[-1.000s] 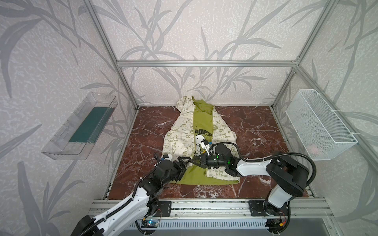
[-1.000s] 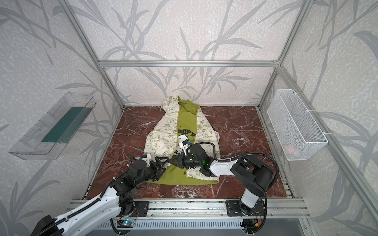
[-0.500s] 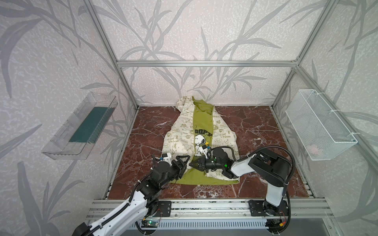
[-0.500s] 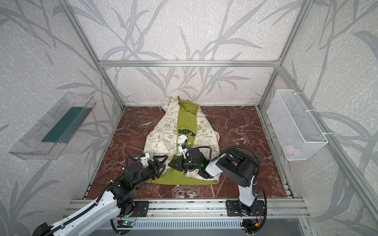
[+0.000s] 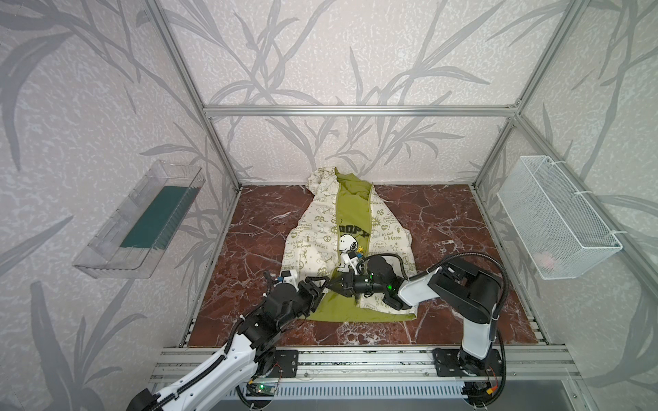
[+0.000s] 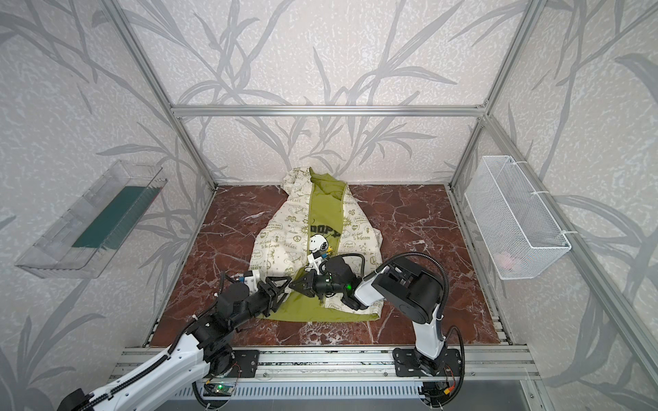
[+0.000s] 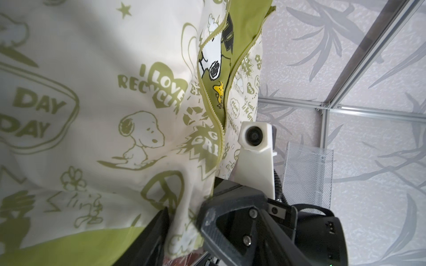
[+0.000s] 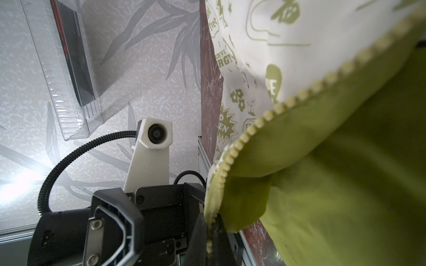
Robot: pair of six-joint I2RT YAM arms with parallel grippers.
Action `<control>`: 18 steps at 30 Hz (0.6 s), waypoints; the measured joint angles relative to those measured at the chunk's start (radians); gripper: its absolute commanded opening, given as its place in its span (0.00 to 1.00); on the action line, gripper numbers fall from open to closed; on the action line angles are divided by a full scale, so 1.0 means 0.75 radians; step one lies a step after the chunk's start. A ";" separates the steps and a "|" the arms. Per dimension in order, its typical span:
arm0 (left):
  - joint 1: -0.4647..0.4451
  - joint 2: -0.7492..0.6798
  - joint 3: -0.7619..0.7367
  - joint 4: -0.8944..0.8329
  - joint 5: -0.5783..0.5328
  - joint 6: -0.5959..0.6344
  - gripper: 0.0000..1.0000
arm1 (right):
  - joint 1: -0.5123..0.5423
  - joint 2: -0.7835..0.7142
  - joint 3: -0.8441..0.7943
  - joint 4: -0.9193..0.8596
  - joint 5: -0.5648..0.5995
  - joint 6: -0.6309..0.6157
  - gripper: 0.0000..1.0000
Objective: Zip up the jacket
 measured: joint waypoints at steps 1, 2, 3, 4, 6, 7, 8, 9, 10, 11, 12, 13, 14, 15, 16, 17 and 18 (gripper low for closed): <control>0.000 -0.003 -0.002 0.005 -0.001 -0.003 0.51 | 0.001 0.005 0.003 -0.003 0.000 0.001 0.00; 0.000 -0.008 -0.003 0.004 -0.001 -0.002 0.49 | 0.002 0.009 0.006 -0.003 0.001 0.001 0.00; 0.000 -0.014 -0.006 0.004 -0.002 -0.004 0.46 | 0.002 0.010 0.006 -0.003 0.001 0.001 0.00; 0.000 -0.021 -0.011 0.003 -0.004 -0.002 0.44 | 0.002 0.010 0.006 -0.004 0.002 0.002 0.00; 0.000 -0.036 -0.023 0.002 -0.007 -0.008 0.37 | 0.002 0.011 0.008 -0.004 0.002 0.005 0.00; 0.000 -0.043 -0.030 -0.002 -0.008 -0.008 0.33 | 0.003 0.012 0.009 -0.004 0.002 0.007 0.00; 0.000 -0.049 -0.035 -0.006 -0.010 -0.011 0.30 | 0.003 0.014 0.011 -0.003 0.002 0.008 0.00; 0.001 -0.056 -0.040 -0.009 -0.011 -0.012 0.26 | 0.004 0.017 0.014 -0.003 0.002 0.010 0.00; 0.001 -0.063 -0.045 -0.016 -0.015 -0.008 0.20 | 0.004 0.018 0.018 -0.004 0.003 0.011 0.00; 0.001 -0.069 -0.049 -0.021 -0.018 -0.015 0.16 | 0.004 0.019 0.022 -0.006 0.003 0.011 0.00; 0.001 -0.074 -0.052 -0.026 -0.022 -0.016 0.12 | 0.004 0.019 0.026 -0.006 0.003 0.011 0.00; 0.001 -0.080 -0.055 -0.033 -0.027 -0.016 0.08 | 0.004 0.019 0.030 -0.007 0.004 0.011 0.00; 0.001 -0.086 -0.057 -0.036 -0.032 -0.016 0.07 | 0.004 0.019 0.032 -0.011 0.006 0.010 0.00; 0.001 -0.095 -0.060 -0.045 -0.034 -0.016 0.06 | 0.002 0.019 0.032 -0.014 0.011 0.011 0.00; 0.001 -0.102 -0.064 -0.051 -0.035 -0.018 0.04 | 0.001 0.019 0.032 -0.015 0.010 0.011 0.00; 0.001 -0.109 -0.064 -0.058 -0.035 -0.019 0.03 | 0.003 0.019 0.032 -0.017 0.010 0.011 0.00; 0.001 -0.120 -0.064 -0.067 -0.035 -0.017 0.04 | 0.004 0.019 0.032 -0.018 0.010 0.011 0.00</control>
